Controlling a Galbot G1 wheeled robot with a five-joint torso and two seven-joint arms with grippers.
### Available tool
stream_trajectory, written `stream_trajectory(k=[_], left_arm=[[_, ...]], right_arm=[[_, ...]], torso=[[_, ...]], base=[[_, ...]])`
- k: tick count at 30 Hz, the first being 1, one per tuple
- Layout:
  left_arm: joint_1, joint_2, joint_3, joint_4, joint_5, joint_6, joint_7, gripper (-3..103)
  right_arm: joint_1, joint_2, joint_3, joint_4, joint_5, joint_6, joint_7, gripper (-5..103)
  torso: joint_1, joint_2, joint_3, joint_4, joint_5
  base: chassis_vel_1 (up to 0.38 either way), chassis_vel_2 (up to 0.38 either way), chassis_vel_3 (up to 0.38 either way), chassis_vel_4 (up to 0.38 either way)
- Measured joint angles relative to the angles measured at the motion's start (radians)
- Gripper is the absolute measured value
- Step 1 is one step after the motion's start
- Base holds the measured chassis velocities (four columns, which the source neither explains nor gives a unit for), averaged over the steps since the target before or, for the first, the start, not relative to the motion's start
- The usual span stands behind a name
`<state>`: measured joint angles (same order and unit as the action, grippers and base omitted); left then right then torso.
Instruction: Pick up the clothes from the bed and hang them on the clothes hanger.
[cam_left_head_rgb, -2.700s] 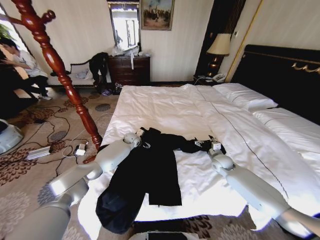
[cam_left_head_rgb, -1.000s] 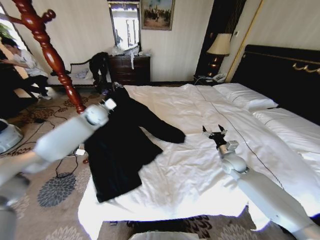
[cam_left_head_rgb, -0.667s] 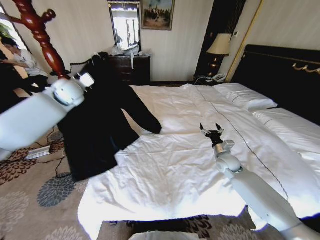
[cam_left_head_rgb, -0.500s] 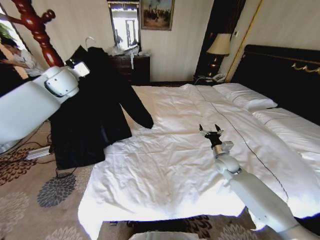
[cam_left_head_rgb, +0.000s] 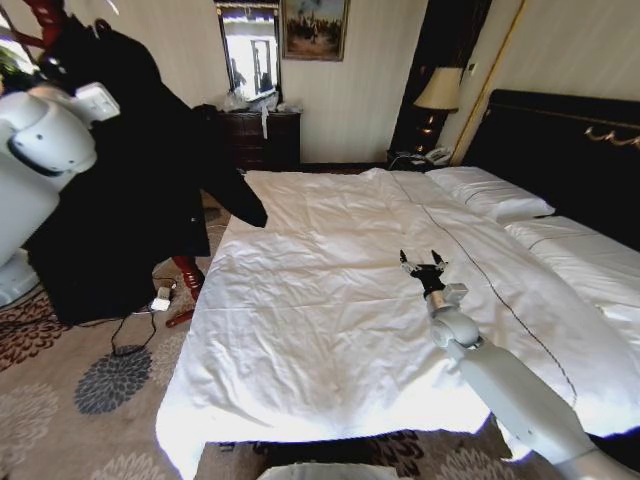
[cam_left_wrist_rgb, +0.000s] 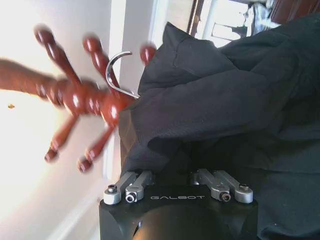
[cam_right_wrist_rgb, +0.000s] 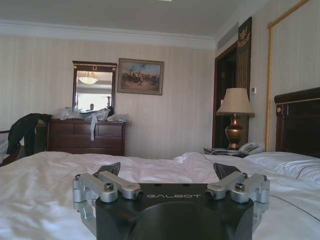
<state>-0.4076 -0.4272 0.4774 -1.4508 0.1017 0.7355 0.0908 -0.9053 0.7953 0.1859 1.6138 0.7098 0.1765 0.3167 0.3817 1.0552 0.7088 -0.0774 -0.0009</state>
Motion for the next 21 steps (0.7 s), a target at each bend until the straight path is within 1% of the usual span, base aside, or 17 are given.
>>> stream_trajectory(k=[2,4,5,6,8,11,12,15,16,18,21], left_arm=[[0.005,-0.008,-0.008,0.028,-0.042,0.000,-0.010,24],[0.003,-0.032,-0.009,0.057,-0.063,0.000,-0.018,24],[-0.007,-0.057,-0.009,0.083,-0.067,0.000,-0.022,24],[-0.007,-0.057,-0.009,0.083,-0.067,0.000,-0.022,24],[-0.028,-0.091,-0.005,0.123,-0.067,0.000,-0.024,24],[-0.068,-0.133,0.007,0.180,-0.061,0.000,-0.023,24],[-0.068,-0.133,0.007,0.180,-0.061,0.000,-0.023,24],[-0.102,-0.165,0.018,0.234,-0.059,0.000,-0.020,24],[-0.102,-0.165,0.018,0.234,-0.059,0.000,-0.020,24],[-0.121,-0.192,0.033,0.282,-0.062,0.000,-0.011,24],[-0.122,-0.204,0.039,0.304,-0.068,0.000,0.000,24]], right_arm=[[0.005,0.003,-0.006,-0.004,0.000,-0.002,0.001,100],[0.007,0.005,-0.008,-0.005,0.000,-0.003,0.003,100],[0.005,0.005,-0.008,-0.005,0.001,-0.004,0.005,100],[0.005,0.005,-0.008,-0.005,0.001,-0.004,0.005,100],[-0.004,0.004,-0.002,-0.002,0.001,-0.004,0.007,100],[-0.026,-0.008,0.019,0.004,0.001,-0.004,0.009,100],[-0.026,-0.008,0.019,0.004,0.001,-0.004,0.009,100],[-0.043,-0.019,0.036,0.005,-0.002,-0.003,0.009,100],[-0.043,-0.019,0.036,0.005,-0.002,-0.003,0.009,100],[-0.054,-0.024,0.046,0.005,-0.003,0.002,0.012,100],[-0.057,-0.024,0.048,0.005,-0.005,0.004,0.016,100]], torso=[[0.000,0.000,0.000,-0.0002,0.0006],[0.000,0.000,0.000,-0.0004,0.0006],[0.000,0.000,0.000,-0.0007,0.0005],[0.000,0.000,0.000,-0.0007,0.0005],[0.000,0.000,0.000,-0.0010,0.0011],[0.000,0.000,0.000,-0.0011,0.0011],[0.000,0.000,0.000,-0.0011,0.0011],[0.000,0.000,0.000,-0.0004,0.0011],[0.000,0.000,0.000,-0.0004,0.0011],[0.000,0.000,0.000,-0.0004,0.0010],[0.000,0.000,0.000,-0.0007,0.0009]], base=[[0.000,0.000,0.000,0.000],[0.000,0.000,0.000,0.000],[0.000,0.000,0.000,0.000],[0.000,0.000,0.000,0.000],[0.000,0.000,0.000,0.000],[0.000,0.000,0.000,0.000],[0.000,0.000,0.000,0.000],[0.000,0.000,0.000,0.000],[0.000,0.000,0.000,0.000],[0.000,0.000,0.000,0.000],[0.000,0.000,0.000,0.000]])
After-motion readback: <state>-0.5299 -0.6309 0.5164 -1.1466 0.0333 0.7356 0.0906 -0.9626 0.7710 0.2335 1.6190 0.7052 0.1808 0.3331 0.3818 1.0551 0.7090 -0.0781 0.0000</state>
